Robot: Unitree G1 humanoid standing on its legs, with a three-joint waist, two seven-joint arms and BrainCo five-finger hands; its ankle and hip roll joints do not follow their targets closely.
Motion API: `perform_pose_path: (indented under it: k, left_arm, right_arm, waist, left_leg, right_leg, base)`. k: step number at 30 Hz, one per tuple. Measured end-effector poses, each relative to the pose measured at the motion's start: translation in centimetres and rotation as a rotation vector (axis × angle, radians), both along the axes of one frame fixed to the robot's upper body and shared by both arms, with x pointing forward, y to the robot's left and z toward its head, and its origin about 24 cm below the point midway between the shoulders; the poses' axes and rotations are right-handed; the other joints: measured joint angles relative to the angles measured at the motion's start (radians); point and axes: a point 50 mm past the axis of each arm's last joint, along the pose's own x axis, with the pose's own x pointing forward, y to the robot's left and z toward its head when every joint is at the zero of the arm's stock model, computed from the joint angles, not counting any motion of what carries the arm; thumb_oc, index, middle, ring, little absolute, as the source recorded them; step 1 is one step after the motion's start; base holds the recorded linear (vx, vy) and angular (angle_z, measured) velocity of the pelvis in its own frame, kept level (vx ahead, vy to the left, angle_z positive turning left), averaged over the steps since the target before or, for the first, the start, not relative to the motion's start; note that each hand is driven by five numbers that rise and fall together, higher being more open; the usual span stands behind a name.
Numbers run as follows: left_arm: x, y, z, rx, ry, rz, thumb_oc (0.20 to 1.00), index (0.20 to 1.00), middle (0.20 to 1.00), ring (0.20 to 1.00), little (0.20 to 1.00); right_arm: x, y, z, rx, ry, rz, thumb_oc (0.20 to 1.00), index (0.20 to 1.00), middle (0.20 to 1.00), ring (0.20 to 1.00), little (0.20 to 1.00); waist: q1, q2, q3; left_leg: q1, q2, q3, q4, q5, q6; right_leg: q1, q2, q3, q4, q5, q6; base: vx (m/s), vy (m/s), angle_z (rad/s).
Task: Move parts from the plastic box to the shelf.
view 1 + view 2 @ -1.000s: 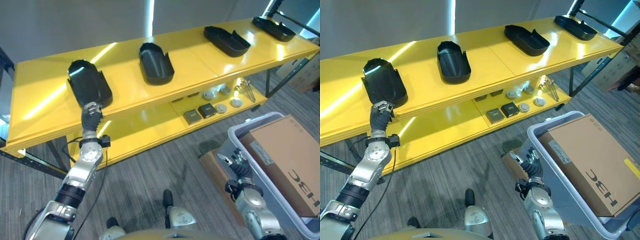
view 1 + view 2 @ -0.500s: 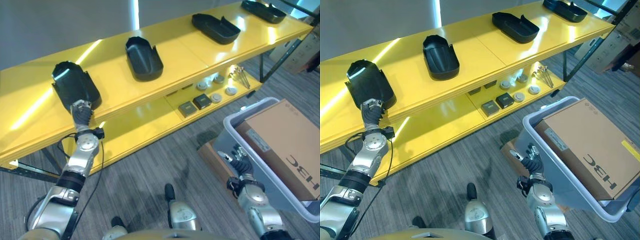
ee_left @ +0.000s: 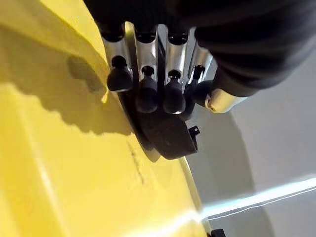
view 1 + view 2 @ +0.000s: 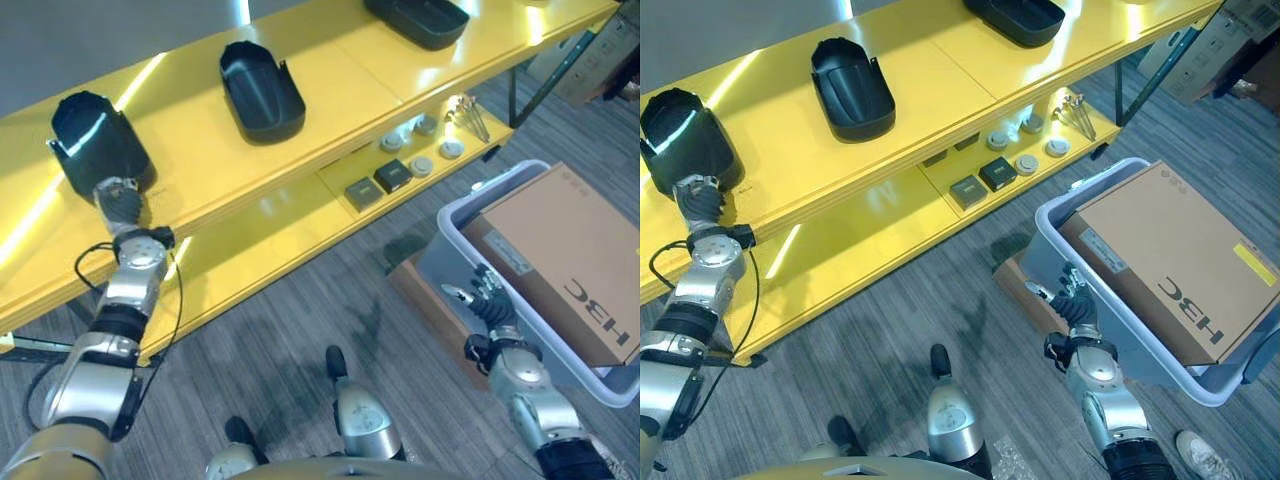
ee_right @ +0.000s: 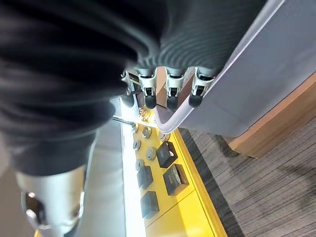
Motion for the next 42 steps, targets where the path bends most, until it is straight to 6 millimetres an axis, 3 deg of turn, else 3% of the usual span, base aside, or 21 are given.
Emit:
perform_pose_path:
  k: [9,17,21,24,26,27,28,29,37,42]
  left_arm:
    - [0.3,-0.8,0.0,-0.051,-0.033,-0.053,0.2,0.2,0.2,0.2,0.2]
    - [-1.5,-6.2,0.2,-0.102,-0.187,-0.335,0.2,0.2,0.2,0.2,0.2]
    - [-3.9,-7.8,1.7,-0.088,-0.294,-0.46,0.2,0.2,0.2,0.2,0.2]
    - [-7.2,-9.7,4.2,-0.029,-0.436,-0.616,0.2,0.2,0.2,0.2,0.2]
    - [-9.6,-9.5,5.9,0.008,-0.534,-0.675,0.213,0.213,0.213,0.213,0.213]
    - [-9.9,-9.2,6.2,0.022,-0.549,-0.681,0.385,0.385,0.385,0.385,0.385]
    - [-10.2,-8.7,6.5,0.036,-0.555,-0.679,0.799,0.799,0.799,0.799,0.799]
    - [-10.7,-8.0,6.4,0.044,-0.548,-0.676,1.0,1.0,1.0,1.0,1.0]
    - [-12.7,-5.2,4.1,-0.062,-0.458,-0.689,1.0,1.0,1.0,1.0,1.0]
    - [-14.0,-3.3,2.4,-0.21,-0.438,-0.609,1.0,1.0,1.0,1.0,1.0]
  right_arm:
    - [-0.1,0.1,-0.1,0.006,0.005,0.013,1.0,1.0,1.0,1.0,1.0]
    - [0.0,1.1,0.1,0.045,-0.024,0.018,1.0,1.0,1.0,1.0,1.0]
    - [-0.5,1.7,0.1,0.076,-0.043,0.0,1.0,1.0,1.0,1.0,1.0]
    - [-1.2,1.4,0.4,0.068,-0.061,-0.042,1.0,1.0,1.0,1.0,1.0]
    - [-1.7,1.1,0.5,0.064,-0.068,-0.084,1.0,1.0,1.0,1.0,1.0]
    - [-1.8,0.9,0.5,0.062,-0.071,-0.099,1.0,1.0,1.0,1.0,1.0]
    - [-1.7,0.7,0.7,0.065,-0.08,-0.111,1.0,1.0,1.0,1.0,1.0]
    - [-1.8,0.6,0.9,0.067,-0.092,-0.118,1.0,1.0,1.0,1.0,1.0]
    - [-2.5,0.1,0.6,0.063,-0.066,-0.143,1.0,1.0,1.0,1.0,1.0]
    - [-2.8,0.0,0.2,0.059,-0.045,-0.154,1.0,1.0,1.0,1.0,1.0]
  waist:
    - [0.007,0.004,0.01]
    - [0.033,0.004,0.01]
    - [0.062,0.006,0.012]
    - [0.102,0.009,0.011]
    - [0.132,0.013,0.006]
    - [0.147,0.018,0.003]
    - [0.156,0.021,0.0]
    - [0.165,0.026,-0.006]
    - [0.228,0.038,-0.099]
    - [0.278,0.041,-0.141]
  left_leg:
    - [-0.008,0.001,0.003,0.014,-0.008,-0.001]
    - [-0.007,0.002,-0.007,0.012,-0.008,-0.001]
    - [0.005,0.001,-0.014,0.008,-0.008,-0.001]
    - [0.02,0.0,-0.03,-0.001,-0.005,0.001]
    - [0.024,0.0,-0.042,-0.005,-0.006,0.006]
    - [0.025,-0.002,-0.046,-0.004,-0.006,0.006]
    - [0.024,-0.004,-0.053,-0.004,-0.004,0.008]
    - [0.023,-0.006,-0.068,-0.005,-0.002,0.011]
    - [0.018,-0.019,-0.098,-0.04,0.016,0.017]
    - [0.018,-0.037,-0.132,-0.064,0.027,0.026]
  right_leg:
    - [-0.002,0.001,-0.001,0.0,0.004,-0.005]
    - [0.004,0.0,-0.004,0.0,0.003,-0.005]
    - [0.02,0.0,-0.009,0.0,0.003,-0.005]
    - [0.043,-0.003,-0.028,0.0,-0.005,-0.004]
    - [0.055,-0.007,-0.04,-0.001,-0.015,0.004]
    - [0.056,-0.009,-0.044,-0.001,-0.015,0.004]
    - [0.06,-0.012,-0.051,-0.001,-0.015,0.004]
    - [0.069,-0.017,-0.063,-0.001,-0.015,0.004]
    - [0.079,-0.036,-0.099,-0.001,-0.021,0.009]
    - [0.095,-0.056,-0.135,-0.007,-0.033,0.024]
  base:
    - [-0.03,-0.009,0.0]
    - [-0.01,-0.007,0.01]
    - [-0.01,-0.026,0.05]
    - [-0.02,-0.019,0.17]
    - [-0.03,-0.008,0.18]
    - [-0.03,0.002,0.15]
    - [-0.06,0.01,0.25]
    - [-0.07,0.016,0.23]
    - [-0.07,0.019,0.15]
    - [-0.06,0.026,0.22]
